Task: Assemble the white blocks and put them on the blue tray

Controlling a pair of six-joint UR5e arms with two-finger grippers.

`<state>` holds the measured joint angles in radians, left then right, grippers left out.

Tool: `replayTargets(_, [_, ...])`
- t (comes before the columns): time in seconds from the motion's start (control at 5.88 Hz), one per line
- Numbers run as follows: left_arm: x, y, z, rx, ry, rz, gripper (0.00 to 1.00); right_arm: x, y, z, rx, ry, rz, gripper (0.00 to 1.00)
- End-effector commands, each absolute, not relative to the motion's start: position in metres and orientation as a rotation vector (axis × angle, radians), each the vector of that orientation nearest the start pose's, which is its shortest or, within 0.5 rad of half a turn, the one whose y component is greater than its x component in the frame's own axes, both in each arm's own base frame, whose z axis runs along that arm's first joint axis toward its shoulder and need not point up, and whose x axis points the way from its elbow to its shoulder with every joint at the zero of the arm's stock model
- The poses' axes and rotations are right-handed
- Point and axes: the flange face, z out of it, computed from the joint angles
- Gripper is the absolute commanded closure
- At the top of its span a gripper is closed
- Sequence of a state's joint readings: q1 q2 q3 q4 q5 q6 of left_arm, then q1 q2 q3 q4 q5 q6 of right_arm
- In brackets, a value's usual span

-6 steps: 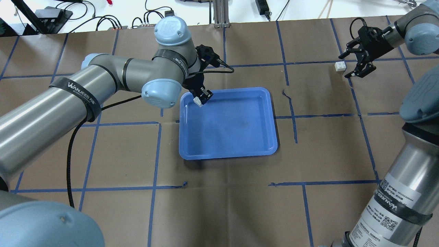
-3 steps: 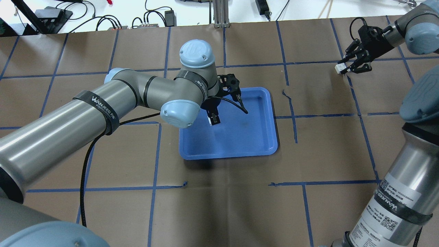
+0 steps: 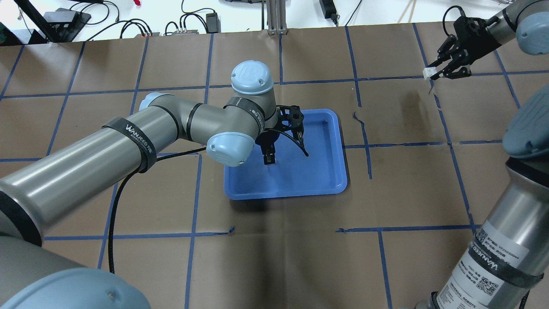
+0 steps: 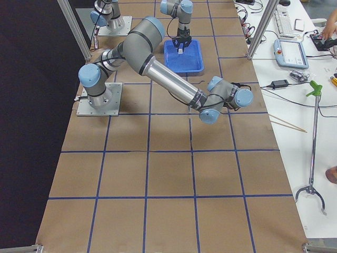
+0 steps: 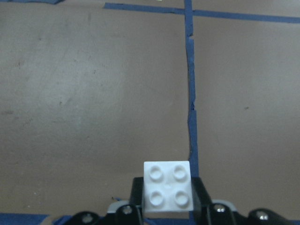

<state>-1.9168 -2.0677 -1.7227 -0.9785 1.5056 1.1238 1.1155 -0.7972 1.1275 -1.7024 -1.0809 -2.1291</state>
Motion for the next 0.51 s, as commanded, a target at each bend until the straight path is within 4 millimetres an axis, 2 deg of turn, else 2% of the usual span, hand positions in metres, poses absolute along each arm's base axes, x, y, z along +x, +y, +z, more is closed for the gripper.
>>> replayTargets(0.0, [-0.344,-0.523,0.184,2.17,2.385,0.055,0.65,-0.141,-0.729,0.286,-1.949,1.892,-0.553,0.69])
replayTargets(0.17, [-0.345,-0.525,0.178,2.17,2.379,0.037,0.49,-0.125,-0.707,0.304,-1.939,1.878,-0.54,0.69])
replayTargets(0.34, [-0.345,-0.525,0.176,2.17,2.379,0.037,0.01,-0.106,-0.669,0.312,-1.912,1.865,-0.534,0.69])
